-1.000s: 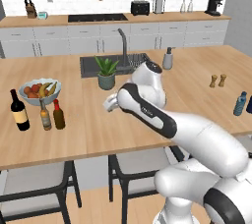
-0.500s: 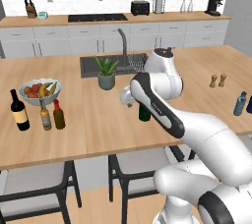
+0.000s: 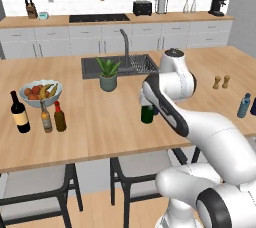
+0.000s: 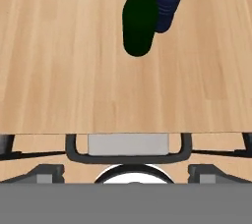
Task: Move the plastic bottles in the middle to the plastics group, and the glass bottles in the middle to the glass group.
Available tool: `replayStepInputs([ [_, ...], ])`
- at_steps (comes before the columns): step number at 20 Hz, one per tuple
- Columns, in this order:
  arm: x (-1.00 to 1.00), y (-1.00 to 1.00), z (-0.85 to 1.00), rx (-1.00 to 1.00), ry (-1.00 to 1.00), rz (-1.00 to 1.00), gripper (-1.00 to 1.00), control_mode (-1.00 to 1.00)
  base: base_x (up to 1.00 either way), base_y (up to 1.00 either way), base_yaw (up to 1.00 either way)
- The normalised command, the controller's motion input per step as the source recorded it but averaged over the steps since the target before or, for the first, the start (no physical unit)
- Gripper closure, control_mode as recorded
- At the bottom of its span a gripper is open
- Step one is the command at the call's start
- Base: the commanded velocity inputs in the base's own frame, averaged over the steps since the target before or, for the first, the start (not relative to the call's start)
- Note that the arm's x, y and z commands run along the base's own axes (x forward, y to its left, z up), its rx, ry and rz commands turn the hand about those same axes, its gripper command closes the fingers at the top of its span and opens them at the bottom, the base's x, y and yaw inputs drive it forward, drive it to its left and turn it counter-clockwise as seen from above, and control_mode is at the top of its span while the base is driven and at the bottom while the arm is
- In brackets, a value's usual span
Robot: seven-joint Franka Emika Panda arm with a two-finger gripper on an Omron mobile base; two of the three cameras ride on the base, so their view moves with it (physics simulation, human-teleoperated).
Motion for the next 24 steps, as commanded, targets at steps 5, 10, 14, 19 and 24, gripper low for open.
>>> replayStepInputs([
  [5, 0.38, -0.09, -0.14, -0.01, 0.0, -0.03, -1.0, -1.0, 0.0, 0.0, 0.0],
  [10, 0.41, -0.15, -0.07, -0.03, -0.01, -0.05, -1.0, -1.0, 0.0, 0.0, 0.0],
  [14, 0.53, -0.18, -0.18, -0.02, -0.06, -0.02, -1.0, -1.0, 0.0, 0.0, 0.0],
  [19, 0.52, -0.07, -0.2, 0.0, -0.1, 0.0, -1.0, -1.0, 0.0, 0.0, 0.0],
  [24, 0.32, -0.01, -0.2, 0.0, -0.07, 0.01, -1.0, -1.0, 0.0, 0.0, 0.0],
])
